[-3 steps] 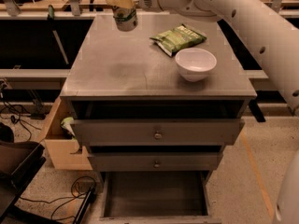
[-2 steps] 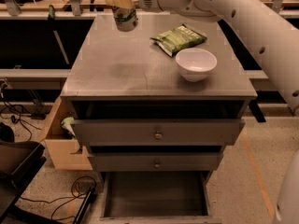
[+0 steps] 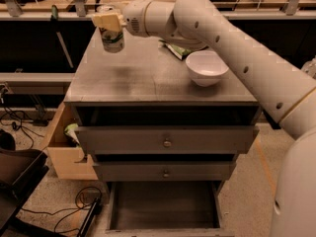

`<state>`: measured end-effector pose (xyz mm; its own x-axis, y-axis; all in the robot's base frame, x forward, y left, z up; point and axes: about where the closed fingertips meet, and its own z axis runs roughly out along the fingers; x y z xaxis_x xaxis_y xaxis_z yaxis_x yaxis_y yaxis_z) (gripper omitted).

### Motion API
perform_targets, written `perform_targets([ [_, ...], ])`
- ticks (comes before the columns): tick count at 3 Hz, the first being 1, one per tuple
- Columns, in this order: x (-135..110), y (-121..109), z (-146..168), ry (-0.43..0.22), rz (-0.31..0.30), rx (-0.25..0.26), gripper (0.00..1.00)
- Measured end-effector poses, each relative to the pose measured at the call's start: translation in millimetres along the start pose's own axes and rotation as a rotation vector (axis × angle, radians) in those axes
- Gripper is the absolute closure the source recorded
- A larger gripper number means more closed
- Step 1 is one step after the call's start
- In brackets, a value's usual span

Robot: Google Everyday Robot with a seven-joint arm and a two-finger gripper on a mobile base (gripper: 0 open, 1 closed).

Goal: Pick 7up can from white bowl and place on counter

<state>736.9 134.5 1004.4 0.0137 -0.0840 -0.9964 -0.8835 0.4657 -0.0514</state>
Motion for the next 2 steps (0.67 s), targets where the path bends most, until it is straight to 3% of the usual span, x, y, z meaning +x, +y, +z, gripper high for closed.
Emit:
perform_targets([
  [2,39,24,34,-0.008,0.057,-0.033,1.0],
])
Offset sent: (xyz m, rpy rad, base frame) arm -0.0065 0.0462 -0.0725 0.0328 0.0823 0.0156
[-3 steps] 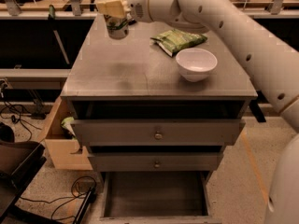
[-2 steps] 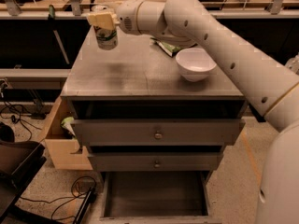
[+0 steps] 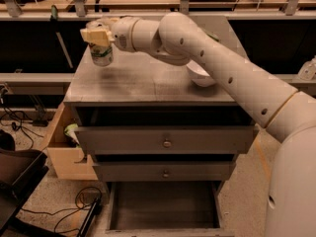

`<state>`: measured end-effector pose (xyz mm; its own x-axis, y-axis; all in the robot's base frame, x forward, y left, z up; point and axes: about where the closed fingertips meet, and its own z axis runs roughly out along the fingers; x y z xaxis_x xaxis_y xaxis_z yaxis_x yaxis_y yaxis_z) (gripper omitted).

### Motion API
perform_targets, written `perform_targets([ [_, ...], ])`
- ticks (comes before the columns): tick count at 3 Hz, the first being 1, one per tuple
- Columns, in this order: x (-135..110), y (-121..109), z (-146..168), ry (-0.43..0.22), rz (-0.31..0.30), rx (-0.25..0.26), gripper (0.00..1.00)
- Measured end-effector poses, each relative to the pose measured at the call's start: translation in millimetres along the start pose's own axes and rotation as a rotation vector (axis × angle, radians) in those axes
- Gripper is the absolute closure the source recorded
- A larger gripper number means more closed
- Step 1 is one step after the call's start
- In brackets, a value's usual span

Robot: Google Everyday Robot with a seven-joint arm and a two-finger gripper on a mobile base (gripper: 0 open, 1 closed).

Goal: Pick 7up can from white bowl and place on counter

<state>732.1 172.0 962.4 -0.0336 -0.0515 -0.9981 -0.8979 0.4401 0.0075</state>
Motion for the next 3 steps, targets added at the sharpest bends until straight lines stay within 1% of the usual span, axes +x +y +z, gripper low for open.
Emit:
perform_targets([
  [1,20.4,4.4,4.2,0.015,0.002,0.01,1.0],
  [2,21.5,6.6,6.3,0.016,0.003,0.007,0.84],
  [3,21.4,8.6,8.2,0.016,0.003,0.003,0.61],
])
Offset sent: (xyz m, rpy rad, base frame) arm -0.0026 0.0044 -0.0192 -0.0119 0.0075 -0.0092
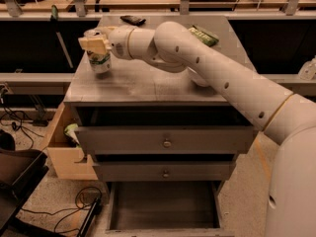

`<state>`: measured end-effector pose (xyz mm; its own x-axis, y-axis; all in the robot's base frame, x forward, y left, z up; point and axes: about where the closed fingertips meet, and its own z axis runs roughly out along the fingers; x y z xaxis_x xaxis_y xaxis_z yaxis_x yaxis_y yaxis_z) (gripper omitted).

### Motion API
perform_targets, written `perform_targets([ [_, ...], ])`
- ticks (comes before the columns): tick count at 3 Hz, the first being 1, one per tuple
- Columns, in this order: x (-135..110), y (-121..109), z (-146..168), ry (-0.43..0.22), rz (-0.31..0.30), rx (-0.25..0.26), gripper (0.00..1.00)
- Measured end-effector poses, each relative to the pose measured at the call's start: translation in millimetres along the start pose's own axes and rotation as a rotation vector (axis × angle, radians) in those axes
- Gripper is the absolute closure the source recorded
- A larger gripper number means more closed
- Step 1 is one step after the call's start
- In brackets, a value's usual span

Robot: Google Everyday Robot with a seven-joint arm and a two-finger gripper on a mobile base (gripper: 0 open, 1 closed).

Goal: Pick 7up can from white bowl and place on counter

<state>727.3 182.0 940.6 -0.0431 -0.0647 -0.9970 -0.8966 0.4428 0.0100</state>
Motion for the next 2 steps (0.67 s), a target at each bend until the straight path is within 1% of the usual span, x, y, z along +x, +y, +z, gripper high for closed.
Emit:
perform_targets([
  [2,-0.1,4.0,3.7,0.0,0.0,-0.008,0.14],
])
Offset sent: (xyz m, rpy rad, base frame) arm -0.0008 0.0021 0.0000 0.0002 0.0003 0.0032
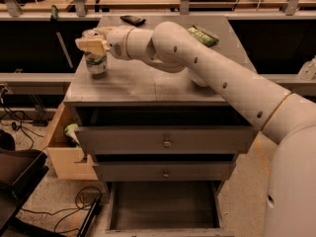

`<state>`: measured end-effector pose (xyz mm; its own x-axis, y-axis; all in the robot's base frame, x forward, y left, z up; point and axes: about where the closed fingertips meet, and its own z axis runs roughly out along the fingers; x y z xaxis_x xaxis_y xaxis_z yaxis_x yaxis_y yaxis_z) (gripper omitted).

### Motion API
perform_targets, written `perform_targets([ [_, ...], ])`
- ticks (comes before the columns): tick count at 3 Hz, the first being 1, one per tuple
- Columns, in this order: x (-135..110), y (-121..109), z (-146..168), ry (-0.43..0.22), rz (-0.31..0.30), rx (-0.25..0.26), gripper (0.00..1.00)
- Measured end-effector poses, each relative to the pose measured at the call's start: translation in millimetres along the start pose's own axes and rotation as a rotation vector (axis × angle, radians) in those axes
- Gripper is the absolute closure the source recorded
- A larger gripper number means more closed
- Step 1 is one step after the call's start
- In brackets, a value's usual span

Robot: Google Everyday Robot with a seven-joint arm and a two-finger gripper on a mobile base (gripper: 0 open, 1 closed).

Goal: Pick 7up can from white bowl and place on counter

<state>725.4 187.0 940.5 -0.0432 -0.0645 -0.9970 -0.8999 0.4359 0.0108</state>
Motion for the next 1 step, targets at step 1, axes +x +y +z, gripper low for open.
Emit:
perform_targets([
  [1,-0.1,1.9,1.8,0.0,0.0,-0.004,0.0],
])
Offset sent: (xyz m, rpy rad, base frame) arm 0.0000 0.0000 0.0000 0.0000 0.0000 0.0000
